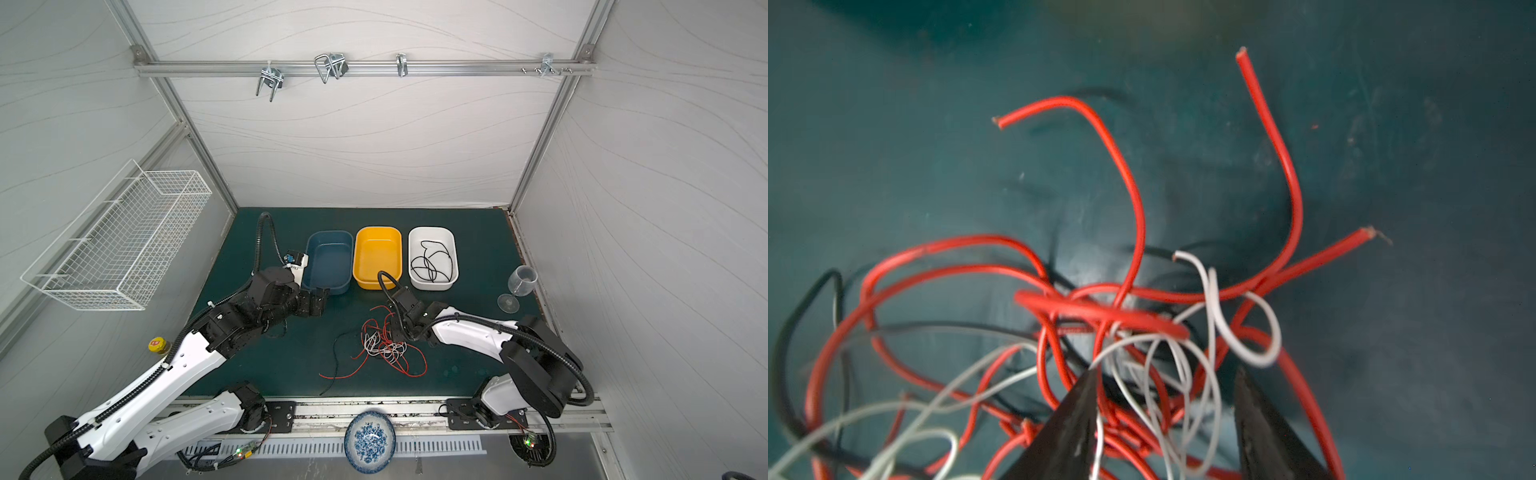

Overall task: Untangle the cables
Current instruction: 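Move the right gripper down onto the red and white wire pile and grip wires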

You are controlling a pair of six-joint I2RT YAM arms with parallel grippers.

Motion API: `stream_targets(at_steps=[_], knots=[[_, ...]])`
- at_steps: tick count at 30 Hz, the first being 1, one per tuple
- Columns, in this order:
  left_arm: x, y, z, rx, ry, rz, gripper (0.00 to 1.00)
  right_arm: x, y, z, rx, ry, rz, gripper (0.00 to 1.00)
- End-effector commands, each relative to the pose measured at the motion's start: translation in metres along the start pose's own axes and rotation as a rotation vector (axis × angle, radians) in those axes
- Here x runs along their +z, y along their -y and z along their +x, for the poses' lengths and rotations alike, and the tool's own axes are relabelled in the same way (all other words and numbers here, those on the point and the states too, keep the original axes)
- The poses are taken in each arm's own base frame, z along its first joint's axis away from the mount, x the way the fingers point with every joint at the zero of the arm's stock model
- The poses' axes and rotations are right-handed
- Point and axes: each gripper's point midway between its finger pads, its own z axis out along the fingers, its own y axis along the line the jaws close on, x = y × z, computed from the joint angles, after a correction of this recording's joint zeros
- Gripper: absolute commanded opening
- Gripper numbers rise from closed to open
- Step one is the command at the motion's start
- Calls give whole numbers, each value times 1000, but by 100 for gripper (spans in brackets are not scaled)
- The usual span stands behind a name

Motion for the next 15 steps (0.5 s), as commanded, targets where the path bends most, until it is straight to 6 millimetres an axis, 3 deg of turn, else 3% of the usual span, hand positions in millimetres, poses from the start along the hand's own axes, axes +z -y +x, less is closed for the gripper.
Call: stream_targets(at_steps=[1,5,11,15], knots=[[-2,3,-9,0,26,12,99,-1,-14,-31,-2,89,-26,41],[-1,3,-9,1,25,11,99,10,-14,-50,30,111,-54,21],[-3,2,-10,0,33,10,99,25,-11,-74,57,112,-72,6],[-4,2,-10,-2,35,10,99,15,-24,-93,24,158,-105,0]])
